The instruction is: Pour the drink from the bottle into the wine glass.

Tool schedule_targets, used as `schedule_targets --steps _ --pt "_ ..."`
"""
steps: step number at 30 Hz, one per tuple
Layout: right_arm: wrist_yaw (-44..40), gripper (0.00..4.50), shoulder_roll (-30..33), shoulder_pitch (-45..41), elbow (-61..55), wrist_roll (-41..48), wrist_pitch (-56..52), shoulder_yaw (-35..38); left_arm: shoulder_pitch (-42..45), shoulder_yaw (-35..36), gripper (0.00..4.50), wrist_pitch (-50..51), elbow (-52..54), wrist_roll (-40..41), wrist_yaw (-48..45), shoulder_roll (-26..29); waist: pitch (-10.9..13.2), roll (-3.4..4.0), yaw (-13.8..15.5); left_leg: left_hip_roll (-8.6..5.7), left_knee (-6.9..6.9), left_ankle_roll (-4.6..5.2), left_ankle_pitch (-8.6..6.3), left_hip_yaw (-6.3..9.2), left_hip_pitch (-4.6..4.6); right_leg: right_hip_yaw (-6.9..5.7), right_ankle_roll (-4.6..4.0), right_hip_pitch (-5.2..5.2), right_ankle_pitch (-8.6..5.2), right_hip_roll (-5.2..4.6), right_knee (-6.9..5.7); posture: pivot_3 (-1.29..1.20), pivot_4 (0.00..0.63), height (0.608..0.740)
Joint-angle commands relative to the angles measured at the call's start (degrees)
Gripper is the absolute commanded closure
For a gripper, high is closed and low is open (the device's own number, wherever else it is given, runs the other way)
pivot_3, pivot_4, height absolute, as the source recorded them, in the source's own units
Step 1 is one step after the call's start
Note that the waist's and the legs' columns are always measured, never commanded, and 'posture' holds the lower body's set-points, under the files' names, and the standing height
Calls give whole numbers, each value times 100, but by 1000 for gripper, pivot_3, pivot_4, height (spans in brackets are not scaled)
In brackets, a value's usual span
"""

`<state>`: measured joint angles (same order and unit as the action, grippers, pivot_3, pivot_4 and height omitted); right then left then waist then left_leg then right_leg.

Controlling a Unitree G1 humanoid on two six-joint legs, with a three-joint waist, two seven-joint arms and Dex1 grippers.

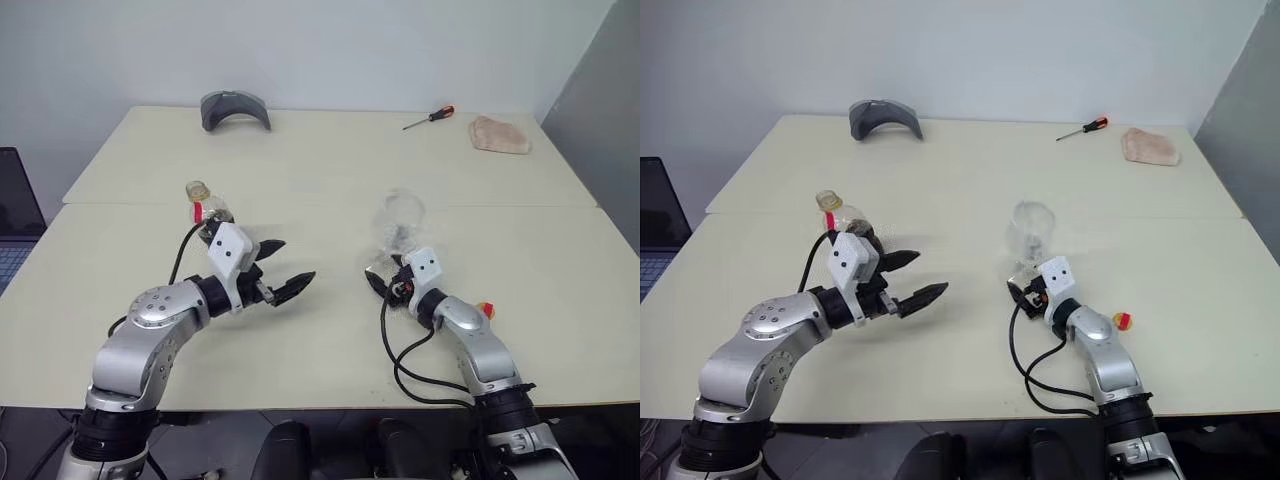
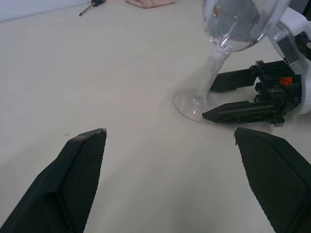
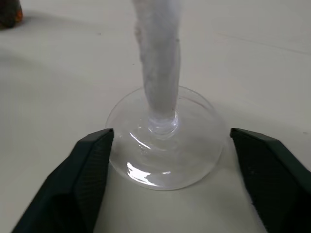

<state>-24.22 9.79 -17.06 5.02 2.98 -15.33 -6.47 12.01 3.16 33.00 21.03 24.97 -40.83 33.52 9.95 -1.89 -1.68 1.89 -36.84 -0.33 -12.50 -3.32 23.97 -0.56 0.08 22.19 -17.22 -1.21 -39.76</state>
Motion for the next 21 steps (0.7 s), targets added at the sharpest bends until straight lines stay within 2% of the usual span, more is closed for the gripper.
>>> schedule_targets --steps 1,11,14,18,21 --pt "198 58 22 -131 -47 -145 -168 -31 49 35 0 -152 44 1 -40 25 0 0 0 0 0 0 0 -1 -1 1 0 -1 0 0 0 0 150 740" --pt "273 58 65 -168 -29 -192 -566 -59 60 21 0 -197 38 -2 -22 26 -1 -2 5 -1 0 0 0 0 0 0 1 -3 0 0 3 0 150 740" --pt "237 58 -36 -174 -364 -17 -911 -41 138 40 0 -205 16 -7 0 23 -2 -3 6 -1 -1 0 0 1 0 -1 1 -4 0 -1 4 0 150 740" --pt "617 58 -109 -84 -743 -146 -1520 -6 199 11 0 -210 11 -1 12 -12 -2 -3 7 0 0 0 0 1 1 -1 1 -2 0 0 3 0 150 740" --pt "823 58 -82 -35 -878 -312 -1557 -43 186 -32 0 -219 14 -4 14 -47 -2 -3 8 -1 0 0 0 1 2 -1 1 -2 0 -1 5 0 150 740"
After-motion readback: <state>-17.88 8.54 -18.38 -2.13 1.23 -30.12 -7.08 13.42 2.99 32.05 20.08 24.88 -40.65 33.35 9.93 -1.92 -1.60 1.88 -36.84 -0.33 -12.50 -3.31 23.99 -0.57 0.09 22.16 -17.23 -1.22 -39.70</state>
